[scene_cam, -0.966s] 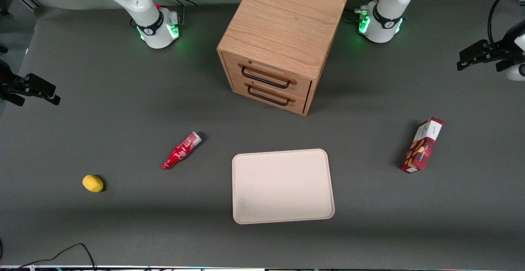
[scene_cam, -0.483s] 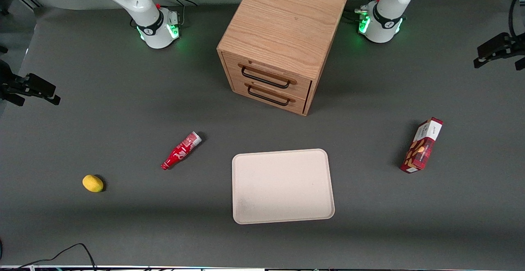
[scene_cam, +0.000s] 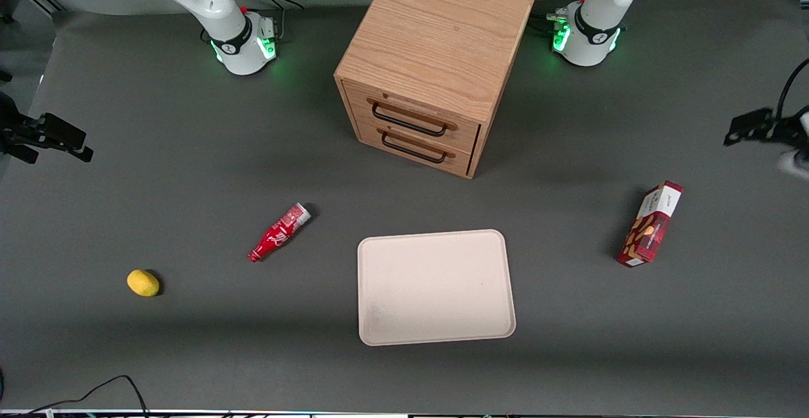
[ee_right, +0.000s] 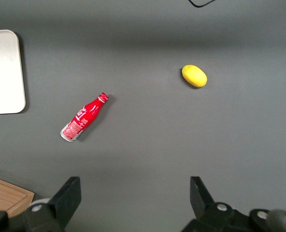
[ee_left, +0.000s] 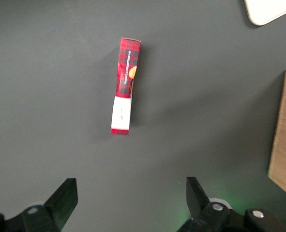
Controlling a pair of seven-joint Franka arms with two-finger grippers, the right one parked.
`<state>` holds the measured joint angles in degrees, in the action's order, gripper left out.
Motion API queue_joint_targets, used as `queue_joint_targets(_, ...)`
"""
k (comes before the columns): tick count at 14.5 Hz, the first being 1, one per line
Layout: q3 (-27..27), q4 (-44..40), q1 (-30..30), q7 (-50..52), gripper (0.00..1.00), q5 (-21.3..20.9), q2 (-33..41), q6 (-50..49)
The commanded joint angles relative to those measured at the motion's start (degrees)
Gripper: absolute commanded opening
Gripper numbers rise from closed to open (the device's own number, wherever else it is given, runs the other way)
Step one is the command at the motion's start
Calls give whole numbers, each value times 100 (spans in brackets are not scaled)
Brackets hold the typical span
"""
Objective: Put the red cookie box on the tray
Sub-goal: 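Lower the open left gripper over the red plaid cookie box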
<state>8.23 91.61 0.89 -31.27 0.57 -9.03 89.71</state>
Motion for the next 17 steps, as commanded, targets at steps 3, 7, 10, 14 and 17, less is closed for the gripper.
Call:
queue_joint_targets(3, -6, 945, -10, -362, 100, 162, -519, 1555)
queue_joint_targets(7, -14, 1568, -1, -520, 100, 408, -1038, 2812)
queue_joint_targets(10, -23, 2184, 7, -661, 100, 418, -1170, 3841)
queue_joint_targets(14, -50, 2624, 8, -670, 100, 426, -1347, 4633)
queue_joint_targets(17, -50, 2678, 8, -661, 12, 821, -1355, 4705)
